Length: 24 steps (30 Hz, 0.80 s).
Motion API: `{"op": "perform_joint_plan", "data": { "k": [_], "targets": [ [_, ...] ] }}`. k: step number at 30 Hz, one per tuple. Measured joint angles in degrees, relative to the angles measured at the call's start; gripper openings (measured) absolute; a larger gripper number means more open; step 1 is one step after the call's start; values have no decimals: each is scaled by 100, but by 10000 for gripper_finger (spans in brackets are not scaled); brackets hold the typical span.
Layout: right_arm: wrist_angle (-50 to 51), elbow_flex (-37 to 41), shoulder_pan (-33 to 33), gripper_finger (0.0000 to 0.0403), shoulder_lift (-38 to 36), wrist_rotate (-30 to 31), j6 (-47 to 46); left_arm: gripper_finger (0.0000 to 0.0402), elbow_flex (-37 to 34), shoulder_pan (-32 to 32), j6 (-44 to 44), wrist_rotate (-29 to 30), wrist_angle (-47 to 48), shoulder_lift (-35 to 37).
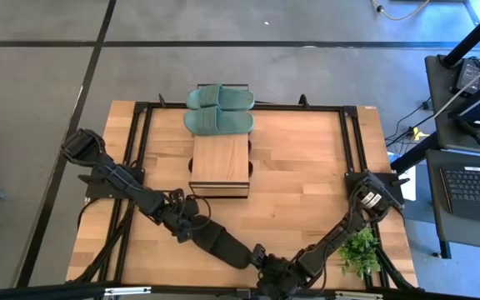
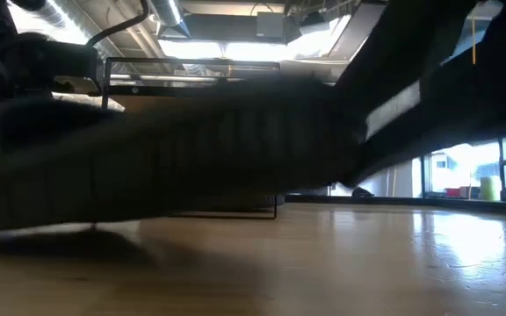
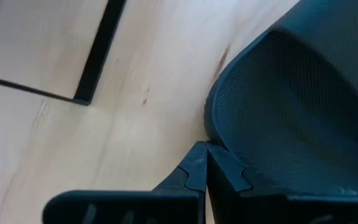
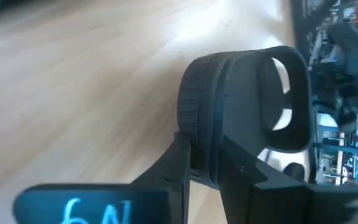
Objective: Pick and place slides into the shelf
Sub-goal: Put the black slide under the shelf
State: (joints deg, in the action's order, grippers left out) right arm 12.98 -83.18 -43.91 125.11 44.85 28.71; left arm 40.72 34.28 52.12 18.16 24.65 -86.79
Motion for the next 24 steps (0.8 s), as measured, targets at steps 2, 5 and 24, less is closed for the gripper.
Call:
{"op": "perform_joint_plan", "data": {
  "k": [2, 5, 24],
  "targets": [
    [128, 0, -38, 57, -116, 13, -219, 0, 13, 0, -4, -14, 17, 63],
    [562, -1, -79, 57, -390, 67, -903, 0, 14, 3, -13, -64, 90, 250],
    [3415, -2, -654, 49, -1672, -926, -4884, 0, 14, 4, -621, 36, 296, 1717]
  ]
}}
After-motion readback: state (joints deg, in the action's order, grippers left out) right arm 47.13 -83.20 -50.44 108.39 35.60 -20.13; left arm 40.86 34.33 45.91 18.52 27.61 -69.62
